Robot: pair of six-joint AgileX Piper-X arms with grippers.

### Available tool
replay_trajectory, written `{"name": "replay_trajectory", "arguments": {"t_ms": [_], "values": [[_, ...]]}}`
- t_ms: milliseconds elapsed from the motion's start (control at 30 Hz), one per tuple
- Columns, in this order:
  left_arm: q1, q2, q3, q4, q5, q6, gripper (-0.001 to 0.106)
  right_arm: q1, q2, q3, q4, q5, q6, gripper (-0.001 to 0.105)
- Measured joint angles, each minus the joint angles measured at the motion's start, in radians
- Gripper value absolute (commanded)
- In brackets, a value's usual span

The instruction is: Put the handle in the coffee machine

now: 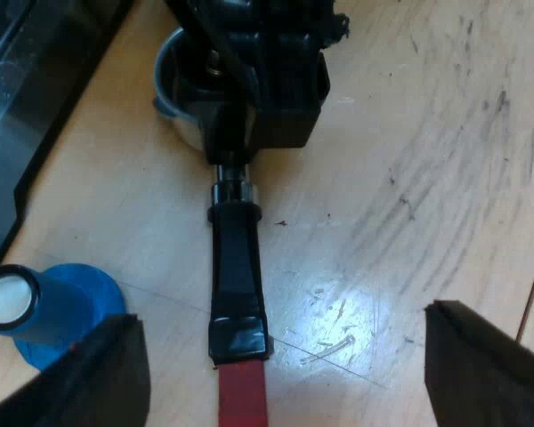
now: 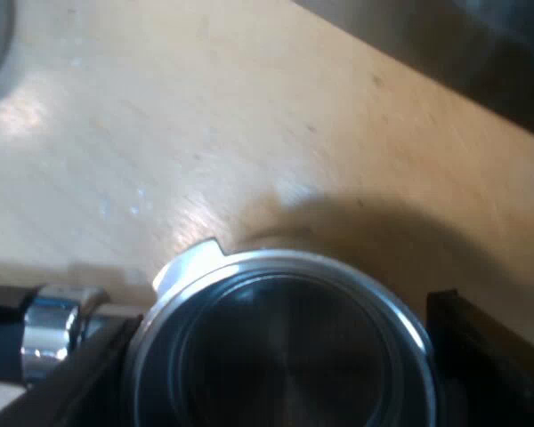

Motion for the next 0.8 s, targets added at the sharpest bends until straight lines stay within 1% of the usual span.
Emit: {"name": "replay_trajectory", "arguments": {"t_ms": [67, 133, 200, 333, 500, 667, 733, 800], "values": [[0.000, 0.000, 0.000, 0.000, 0.000, 0.000, 0.067, 0.000, -0.007, 0.000, 0.029, 0.000, 0.030, 0.000], [0.000, 0.000, 0.000, 0.000, 0.000, 0.000, 0.067, 0.000, -0.016, 0.000, 0.057, 0.000, 0.041, 0.000], [0.000, 0.000, 0.000, 0.000, 0.000, 0.000, 0.067, 0.000, -0.033, 0.000, 0.089, 0.000, 0.070, 0.000], [0.000, 0.000, 0.000, 0.000, 0.000, 0.000, 0.067, 0.000, -0.073, 0.000, 0.126, 0.007, 0.107, 0.000], [0.000, 0.000, 0.000, 0.000, 0.000, 0.000, 0.067, 0.000, -0.139, 0.000, 0.190, 0.058, 0.146, 0.000], [0.000, 0.000, 0.000, 0.000, 0.003, 0.000, 0.067, 0.000, -0.190, 0.000, 0.247, 0.071, 0.147, 0.000], [0.000, 0.000, 0.000, 0.000, 0.022, 0.000, 0.067, 0.000, -0.209, 0.000, 0.266, 0.071, 0.147, 0.000], [0.000, 0.000, 0.000, 0.000, 0.059, 0.005, 0.067, 0.000, -0.240, 0.000, 0.298, 0.073, 0.147, 0.000]]}}
